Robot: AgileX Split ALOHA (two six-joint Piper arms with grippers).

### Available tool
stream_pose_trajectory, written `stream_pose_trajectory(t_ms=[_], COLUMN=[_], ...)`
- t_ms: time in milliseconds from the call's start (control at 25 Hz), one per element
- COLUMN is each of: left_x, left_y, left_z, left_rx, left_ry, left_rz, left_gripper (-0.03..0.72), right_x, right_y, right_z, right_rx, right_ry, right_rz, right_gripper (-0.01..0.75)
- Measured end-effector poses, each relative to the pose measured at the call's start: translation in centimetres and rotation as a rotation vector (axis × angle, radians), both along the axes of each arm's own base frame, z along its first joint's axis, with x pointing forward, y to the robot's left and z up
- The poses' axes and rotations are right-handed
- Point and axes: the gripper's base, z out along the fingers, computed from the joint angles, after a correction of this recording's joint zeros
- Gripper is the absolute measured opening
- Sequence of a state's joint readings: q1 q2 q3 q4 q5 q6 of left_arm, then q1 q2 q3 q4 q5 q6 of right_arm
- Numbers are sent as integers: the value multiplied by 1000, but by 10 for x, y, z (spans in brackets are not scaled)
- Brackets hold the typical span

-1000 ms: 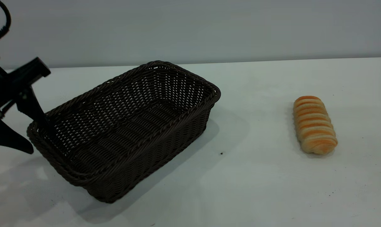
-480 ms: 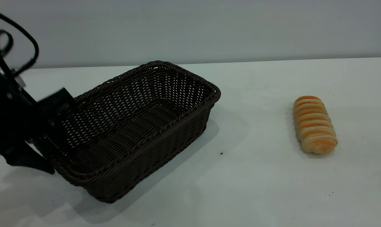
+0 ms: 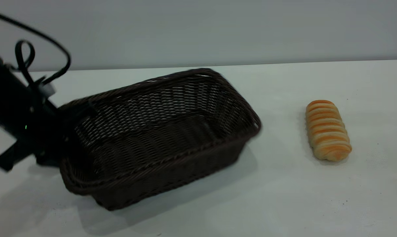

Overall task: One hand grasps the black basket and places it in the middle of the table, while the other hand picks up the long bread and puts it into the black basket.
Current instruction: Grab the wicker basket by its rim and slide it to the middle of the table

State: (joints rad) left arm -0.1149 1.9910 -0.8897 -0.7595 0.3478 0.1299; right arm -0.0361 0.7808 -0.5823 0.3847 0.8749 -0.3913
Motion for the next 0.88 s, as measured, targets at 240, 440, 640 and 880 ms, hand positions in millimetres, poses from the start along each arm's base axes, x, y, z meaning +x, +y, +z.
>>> stream_pose_trajectory(t_ms=[240, 440, 640, 880], left_x=[43, 70, 77, 76], left_y=[-3, 9, 8, 6], left_z=[32, 26, 16, 1], left_rx=[55, 224, 227, 203], left_ry=[-36, 56, 85, 114], left_rz=[-269, -303, -296, -287], left_gripper=[135, 135, 135, 151], right_x=[0, -1, -1, -1], right_y=[0, 0, 0, 0], right_z=[0, -1, -1, 0], right_rx=[0, 1, 1, 1], right_ry=[6, 11, 11, 10], right_rz=[2, 4, 4, 4], right_gripper=[385, 385, 385, 385])
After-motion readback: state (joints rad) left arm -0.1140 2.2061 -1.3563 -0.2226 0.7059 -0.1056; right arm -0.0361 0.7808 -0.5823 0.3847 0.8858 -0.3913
